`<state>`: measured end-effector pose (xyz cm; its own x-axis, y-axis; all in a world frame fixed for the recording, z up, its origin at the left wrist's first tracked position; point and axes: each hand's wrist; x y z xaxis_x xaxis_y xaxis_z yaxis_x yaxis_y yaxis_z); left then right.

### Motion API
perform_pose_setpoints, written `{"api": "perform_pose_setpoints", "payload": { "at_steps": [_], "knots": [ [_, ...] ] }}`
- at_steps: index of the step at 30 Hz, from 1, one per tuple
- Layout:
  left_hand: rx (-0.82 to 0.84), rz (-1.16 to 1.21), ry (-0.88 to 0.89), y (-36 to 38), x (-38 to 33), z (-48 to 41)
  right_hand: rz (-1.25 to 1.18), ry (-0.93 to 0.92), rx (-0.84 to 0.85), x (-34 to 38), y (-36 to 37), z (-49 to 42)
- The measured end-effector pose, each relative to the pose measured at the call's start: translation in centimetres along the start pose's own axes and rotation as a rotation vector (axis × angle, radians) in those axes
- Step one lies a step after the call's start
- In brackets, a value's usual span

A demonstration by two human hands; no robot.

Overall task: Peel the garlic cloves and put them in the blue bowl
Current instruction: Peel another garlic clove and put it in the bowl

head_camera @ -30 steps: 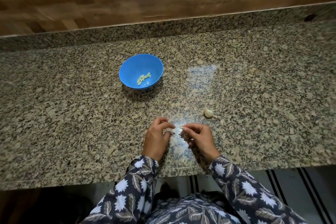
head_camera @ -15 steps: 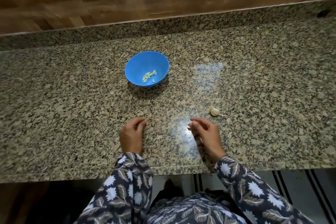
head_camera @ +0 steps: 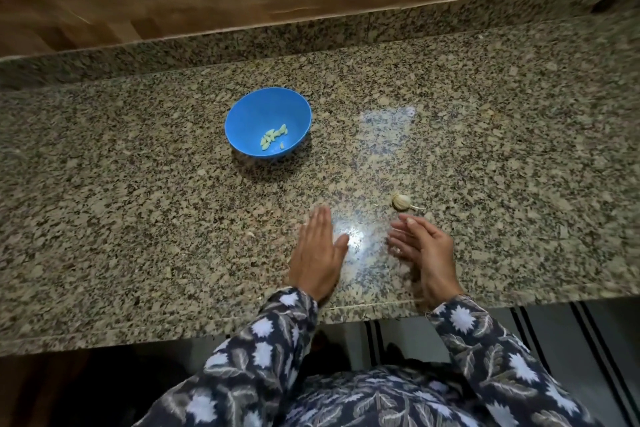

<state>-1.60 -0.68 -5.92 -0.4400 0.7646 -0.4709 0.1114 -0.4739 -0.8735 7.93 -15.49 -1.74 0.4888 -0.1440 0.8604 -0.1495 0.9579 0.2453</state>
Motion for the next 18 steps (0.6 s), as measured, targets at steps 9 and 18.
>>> {"api": "perform_pose_setpoints", "payload": {
  "at_steps": [9, 18],
  "knots": [
    [0.179, -0.124, 0.366, 1.8, -4.4, -2.6, -0.133, -0.007, -0.268, 0.4, -3.0, 0.1],
    [0.224, -0.125, 0.536, 2.1, -5.0, -2.8, -0.166, 0.009, -0.316, 0.5, -4.5, 1.4]
  ]
}}
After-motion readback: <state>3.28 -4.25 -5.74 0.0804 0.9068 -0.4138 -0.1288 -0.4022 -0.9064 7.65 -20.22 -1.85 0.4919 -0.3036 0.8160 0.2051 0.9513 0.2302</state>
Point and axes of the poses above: each hand's wrist, its own z-axis away from the middle knuckle, its own y-axis out of the palm, x = y × z, and after that the axes turned 1 degree about -x, right-handed
